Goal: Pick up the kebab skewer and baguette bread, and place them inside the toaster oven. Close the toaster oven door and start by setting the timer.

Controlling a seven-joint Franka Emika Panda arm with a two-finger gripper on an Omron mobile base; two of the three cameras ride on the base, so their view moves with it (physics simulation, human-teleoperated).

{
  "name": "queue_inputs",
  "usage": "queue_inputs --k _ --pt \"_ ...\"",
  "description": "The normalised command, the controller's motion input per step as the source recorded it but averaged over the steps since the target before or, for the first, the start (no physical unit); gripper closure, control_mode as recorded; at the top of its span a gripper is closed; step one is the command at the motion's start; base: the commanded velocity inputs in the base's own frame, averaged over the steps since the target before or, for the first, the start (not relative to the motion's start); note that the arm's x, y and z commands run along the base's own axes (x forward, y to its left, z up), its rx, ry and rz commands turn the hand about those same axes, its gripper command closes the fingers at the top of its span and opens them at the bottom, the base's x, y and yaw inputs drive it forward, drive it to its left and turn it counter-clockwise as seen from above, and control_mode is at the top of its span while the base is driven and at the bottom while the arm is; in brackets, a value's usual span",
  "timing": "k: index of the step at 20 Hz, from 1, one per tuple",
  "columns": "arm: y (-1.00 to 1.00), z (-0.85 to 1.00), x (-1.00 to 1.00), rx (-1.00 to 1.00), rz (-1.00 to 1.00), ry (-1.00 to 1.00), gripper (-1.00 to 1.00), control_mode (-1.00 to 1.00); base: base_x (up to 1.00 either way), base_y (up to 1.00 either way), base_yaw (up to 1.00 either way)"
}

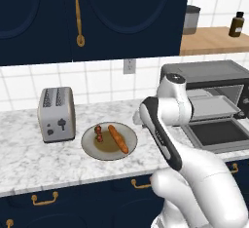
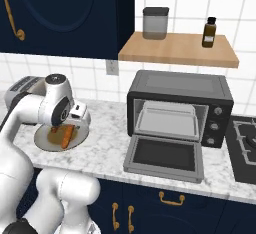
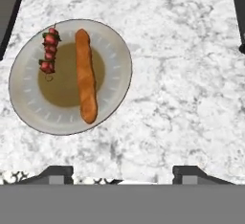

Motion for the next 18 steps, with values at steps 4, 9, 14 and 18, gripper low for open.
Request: queue_inputs --k 4,9,14,18 --pt "0.86 -0.69 0.87 0.00 0.08 0.08 -1.00 -1.00 0.00 0.00 0.00" --pt "0.47 -0.68 0.59 0.00 0.15 0.12 -1.00 -1.00 0.00 0.00 0.00" --pt "0.09 -0.40 0.44 0.00 0.12 0.07 -1.00 -1.00 0.00 0.00 0.00" --pt "0.15 -0.41 0.56 0.00 0.08 0.05 -1.00 -1.00 0.00 0.00 0.00"
